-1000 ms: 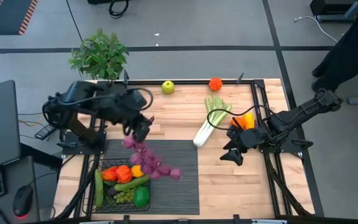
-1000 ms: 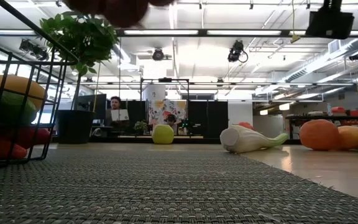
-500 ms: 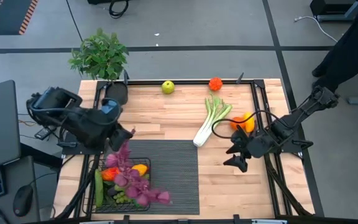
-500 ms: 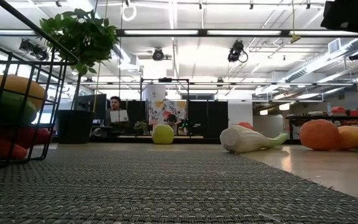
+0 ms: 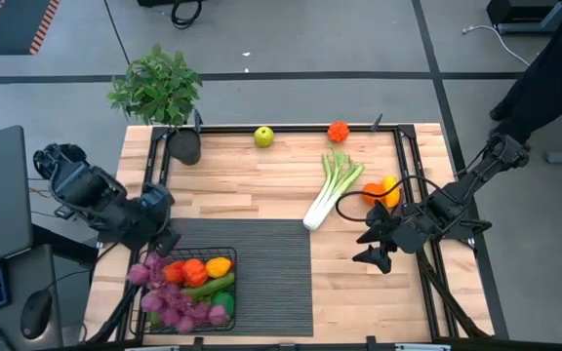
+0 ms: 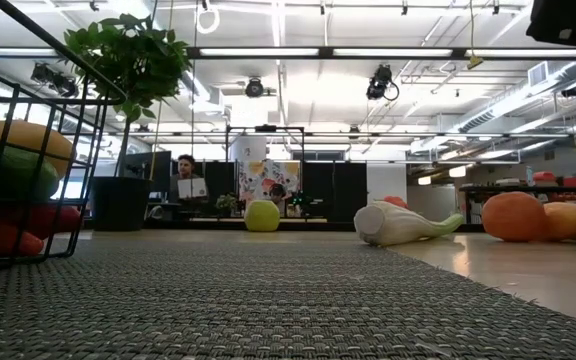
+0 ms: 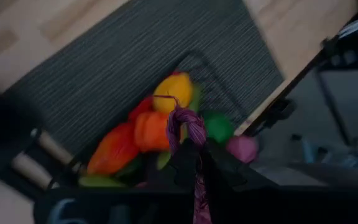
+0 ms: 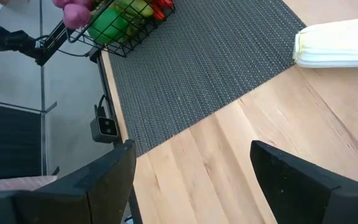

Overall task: Build produce basket
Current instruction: Put the purple garlic into the wire basket, then put the yellow pear into the wire basket

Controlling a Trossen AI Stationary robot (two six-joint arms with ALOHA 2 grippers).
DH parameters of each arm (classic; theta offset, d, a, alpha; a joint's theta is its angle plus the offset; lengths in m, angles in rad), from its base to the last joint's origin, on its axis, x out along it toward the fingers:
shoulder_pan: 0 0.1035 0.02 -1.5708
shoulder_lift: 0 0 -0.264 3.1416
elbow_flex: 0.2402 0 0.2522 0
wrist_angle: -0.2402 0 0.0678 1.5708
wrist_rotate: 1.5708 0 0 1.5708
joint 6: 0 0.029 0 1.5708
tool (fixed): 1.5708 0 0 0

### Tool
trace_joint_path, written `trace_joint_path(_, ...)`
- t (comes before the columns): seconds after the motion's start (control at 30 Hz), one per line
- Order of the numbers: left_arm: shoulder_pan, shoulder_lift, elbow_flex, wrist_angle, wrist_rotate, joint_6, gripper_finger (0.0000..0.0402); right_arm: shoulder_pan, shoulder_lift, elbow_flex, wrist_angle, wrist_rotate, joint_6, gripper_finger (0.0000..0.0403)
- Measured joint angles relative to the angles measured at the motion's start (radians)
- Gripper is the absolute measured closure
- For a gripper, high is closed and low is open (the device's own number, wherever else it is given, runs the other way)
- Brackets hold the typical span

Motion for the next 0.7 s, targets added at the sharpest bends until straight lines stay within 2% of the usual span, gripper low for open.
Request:
trace_joint_path(0.1, -0.032, -0.004, -0.067, 0.001, 0.024, -0.029, 0.0378, 0.001, 0.0, 0.0, 0.0, 0.008, -0.001, 0.0085)
trace_joint_path(0.2, -0.046, -0.004, -0.141, 0.003, 0.042, -0.077, 0.0353, 0.001, 0.0, 0.0, 0.0, 0.022, 0.0, 0.0085)
trace_joint_path(0.43, -0.049, -0.003, -0.292, 0.146, 0.207, -0.082, 0.023, 0.001, 0.0, 0.0, 0.001, 0.023, 0.015, 0.0085)
trace_joint_path(0.57, -0.048, -0.002, -0.316, 0.211, 0.224, -0.081, 0.0165, 0.001, 0.0, 0.0, 0.004, 0.023, 0.016, 0.0085)
trace_joint_path(0.7, -0.048, -0.003, -0.316, 0.279, 0.234, -0.078, 0.0127, 0.001, 0.0, 0.0, 0.006, 0.023, 0.016, 0.0085)
